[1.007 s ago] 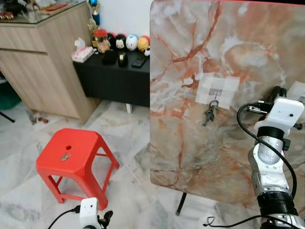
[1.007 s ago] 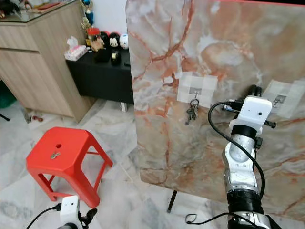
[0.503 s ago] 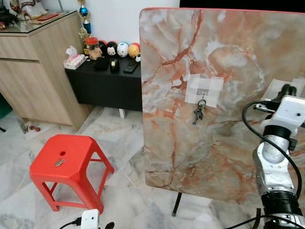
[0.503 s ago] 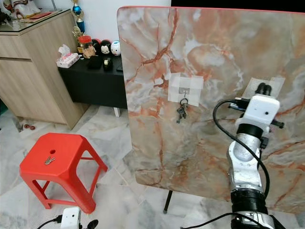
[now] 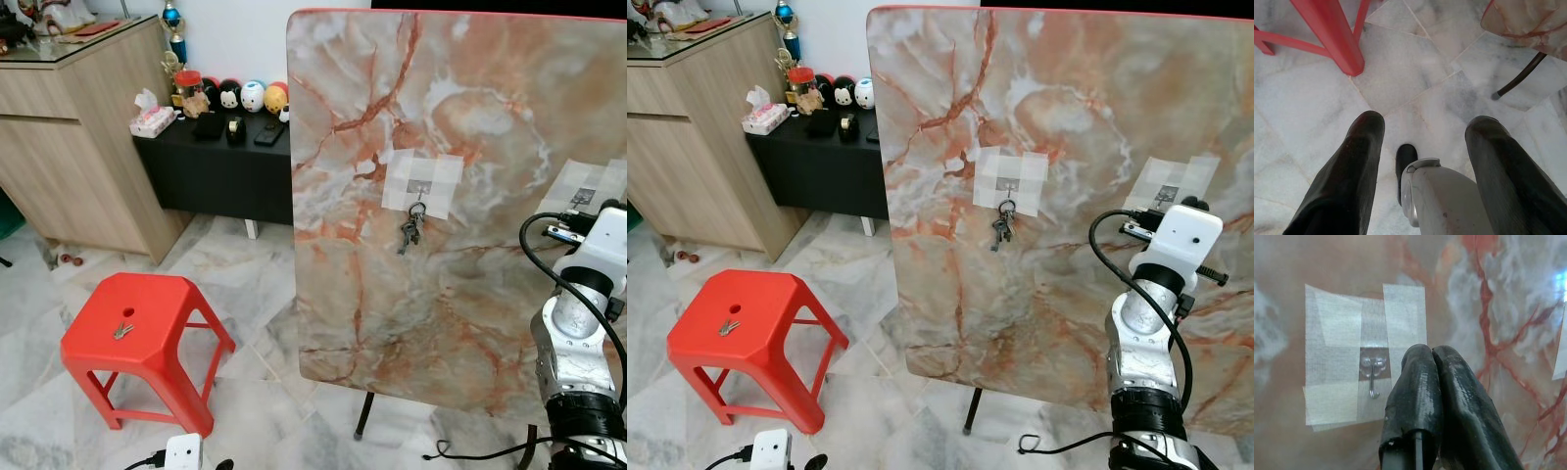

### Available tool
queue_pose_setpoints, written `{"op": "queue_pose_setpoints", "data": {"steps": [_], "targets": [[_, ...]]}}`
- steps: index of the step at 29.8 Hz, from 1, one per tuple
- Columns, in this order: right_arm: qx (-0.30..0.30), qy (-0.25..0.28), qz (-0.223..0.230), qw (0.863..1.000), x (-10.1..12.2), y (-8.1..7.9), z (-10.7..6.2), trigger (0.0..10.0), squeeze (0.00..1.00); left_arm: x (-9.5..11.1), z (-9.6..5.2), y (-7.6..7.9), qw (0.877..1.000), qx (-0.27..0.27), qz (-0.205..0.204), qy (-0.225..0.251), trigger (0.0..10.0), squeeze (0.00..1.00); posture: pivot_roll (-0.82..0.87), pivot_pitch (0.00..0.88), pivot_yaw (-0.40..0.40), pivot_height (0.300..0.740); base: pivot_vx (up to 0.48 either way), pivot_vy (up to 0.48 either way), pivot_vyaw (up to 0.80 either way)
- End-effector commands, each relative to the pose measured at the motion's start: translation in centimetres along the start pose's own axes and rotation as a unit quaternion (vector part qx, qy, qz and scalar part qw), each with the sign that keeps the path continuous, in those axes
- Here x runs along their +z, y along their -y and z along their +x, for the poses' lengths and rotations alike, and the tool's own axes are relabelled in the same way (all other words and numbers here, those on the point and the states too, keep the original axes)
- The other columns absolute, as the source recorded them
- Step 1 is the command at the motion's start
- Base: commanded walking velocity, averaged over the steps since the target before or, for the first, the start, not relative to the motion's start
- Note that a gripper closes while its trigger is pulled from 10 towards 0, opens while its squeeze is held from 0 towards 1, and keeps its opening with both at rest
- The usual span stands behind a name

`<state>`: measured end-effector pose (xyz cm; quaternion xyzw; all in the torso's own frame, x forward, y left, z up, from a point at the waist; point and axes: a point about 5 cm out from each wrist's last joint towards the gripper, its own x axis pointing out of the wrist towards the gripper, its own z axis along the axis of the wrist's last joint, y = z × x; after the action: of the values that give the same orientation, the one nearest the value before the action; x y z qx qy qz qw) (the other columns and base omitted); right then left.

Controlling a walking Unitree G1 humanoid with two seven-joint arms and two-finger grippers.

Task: Hang keys on a hook

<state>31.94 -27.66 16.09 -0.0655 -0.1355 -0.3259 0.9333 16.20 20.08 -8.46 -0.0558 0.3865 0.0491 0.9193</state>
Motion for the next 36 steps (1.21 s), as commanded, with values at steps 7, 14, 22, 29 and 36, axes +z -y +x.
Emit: {"op": "queue_pose_setpoints", "data": {"steps": [7, 14, 22, 29, 36], "targets": [[0.075, 0.046, 0.022, 0.996, 1.7, -2.1, -0.4, 10.0, 0.00, -0.2, -0.1, -0.3, 1.000, 0.000, 0.013, -0.006, 10.0, 0.00, -0.01, 0.000, 0.011, 0.740, 0.000, 0.000, 0.00], [0.083, 0.057, 0.021, 0.995, 2.1, -2.3, -0.4, 10.0, 0.00, -0.1, -0.1, -0.3, 1.000, -0.001, 0.013, -0.005, 10.0, 0.00, -0.01, 0.000, 0.009, 0.740, 0.000, 0.000, 0.00], [0.096, 0.059, 0.019, 0.993, 2.2, -2.7, -0.6, 10.0, 0.00, -0.1, -0.1, -0.2, 1.000, 0.000, 0.013, -0.005, 10.0, 0.00, -0.01, 0.000, 0.008, 0.740, 0.000, -0.093, 0.00], [0.100, 0.059, 0.019, 0.993, 2.2, -2.9, -0.6, 10.0, 0.00, -0.1, -0.1, -0.2, 1.000, -0.001, 0.014, -0.004, 10.0, 0.00, -0.01, 0.000, 0.006, 0.740, 0.000, -0.325, 0.00], [0.103, 0.059, 0.018, 0.993, 2.2, -3.0, -0.7, 10.0, 0.00, -0.1, 0.0, -0.2, 1.000, 0.000, 0.012, -0.004, 10.0, 0.00, -0.01, 0.000, 0.007, 0.740, 0.000, -0.431, 0.00]]}}
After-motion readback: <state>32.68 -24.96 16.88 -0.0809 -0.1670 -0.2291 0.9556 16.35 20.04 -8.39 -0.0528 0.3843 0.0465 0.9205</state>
